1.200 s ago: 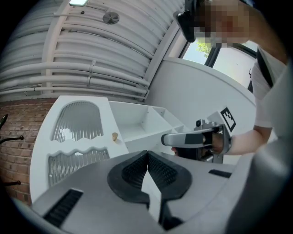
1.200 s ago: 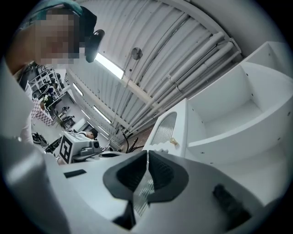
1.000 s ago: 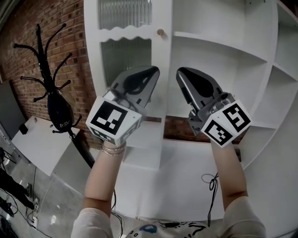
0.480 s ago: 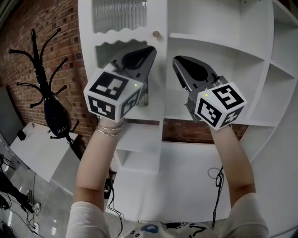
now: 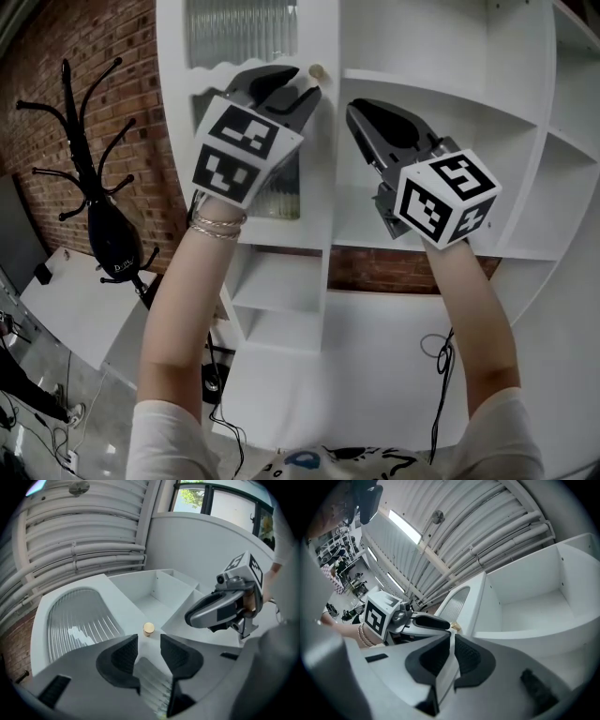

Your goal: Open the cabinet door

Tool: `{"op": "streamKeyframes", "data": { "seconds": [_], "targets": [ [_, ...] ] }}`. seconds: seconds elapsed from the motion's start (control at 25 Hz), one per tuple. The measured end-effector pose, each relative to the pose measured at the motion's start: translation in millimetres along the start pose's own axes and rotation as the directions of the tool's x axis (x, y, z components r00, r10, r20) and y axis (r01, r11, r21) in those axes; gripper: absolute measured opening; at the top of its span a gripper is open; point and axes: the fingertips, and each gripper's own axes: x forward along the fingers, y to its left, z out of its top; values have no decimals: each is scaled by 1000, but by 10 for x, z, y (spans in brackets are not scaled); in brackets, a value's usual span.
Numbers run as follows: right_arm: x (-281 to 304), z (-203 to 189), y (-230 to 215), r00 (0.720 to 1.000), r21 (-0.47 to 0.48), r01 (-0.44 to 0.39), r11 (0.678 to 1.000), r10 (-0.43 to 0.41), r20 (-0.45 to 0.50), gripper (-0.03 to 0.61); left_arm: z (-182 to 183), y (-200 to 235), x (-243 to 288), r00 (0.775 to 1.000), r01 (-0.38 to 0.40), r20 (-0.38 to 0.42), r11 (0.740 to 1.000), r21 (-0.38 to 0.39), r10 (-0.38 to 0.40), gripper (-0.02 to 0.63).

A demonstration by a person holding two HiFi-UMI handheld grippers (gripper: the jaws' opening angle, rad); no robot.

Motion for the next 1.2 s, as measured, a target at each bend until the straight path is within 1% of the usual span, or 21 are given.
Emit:
{"op": "streamKeyframes", "data": {
  "seconds": [0.04, 0.16, 0.32, 0.4, 0.48, 0.56, 0.64, 0.76, 0.92, 1.08, 1.2],
  "targets": [
    [-6, 18, 25, 1000, 1, -5, 1000, 5, 10, 31, 13, -13, 28, 1000, 6, -7, 1000, 22, -6, 143],
    [-87, 46, 104, 999, 6, -20, 1000, 20, 46, 31, 83, -30, 99, 1000, -6, -9, 997, 81, 6, 144],
    [-118, 100, 176, 995, 66, -76, 995, 71, 65, 31, 147, -17, 219, 999, -18, -24, 993, 118, 21, 129],
    [-125, 136, 210, 993, 86, -94, 992, 88, 80, 31, 139, -14, 266, 998, -25, -44, 982, 185, 33, 117],
    [-160, 147, 246, 992, 81, -102, 991, 95, 88, 30, 123, -29, 289, 998, -30, -53, 966, 255, 46, 107],
    [-198, 136, 269, 991, 69, -109, 992, 103, 88, 31, 113, -40, 297, 997, -31, -57, 962, 273, 48, 107],
    [-207, 120, 265, 991, 65, -108, 992, 103, 83, 30, 109, -34, 306, 997, -25, -59, 968, 251, 41, 107],
    [-190, 102, 252, 993, 76, -101, 992, 96, 73, 31, 108, -6, 307, 998, 0, -56, 986, 169, 9, 94],
    [-197, 121, 280, 993, 83, -97, 992, 92, 69, 30, 128, 15, 261, 998, -6, -67, 988, 152, 16, 91],
    [-222, 168, 348, 992, 78, -101, 992, 95, 78, 30, 187, -2, 123, 999, 3, -36, 994, 105, 1, 89],
    [-257, 213, 413, 991, 73, -104, 992, 97, 89, 29, 263, -30, -2, 999, 34, -8, 997, 74, -34, 89]
  ]
}}
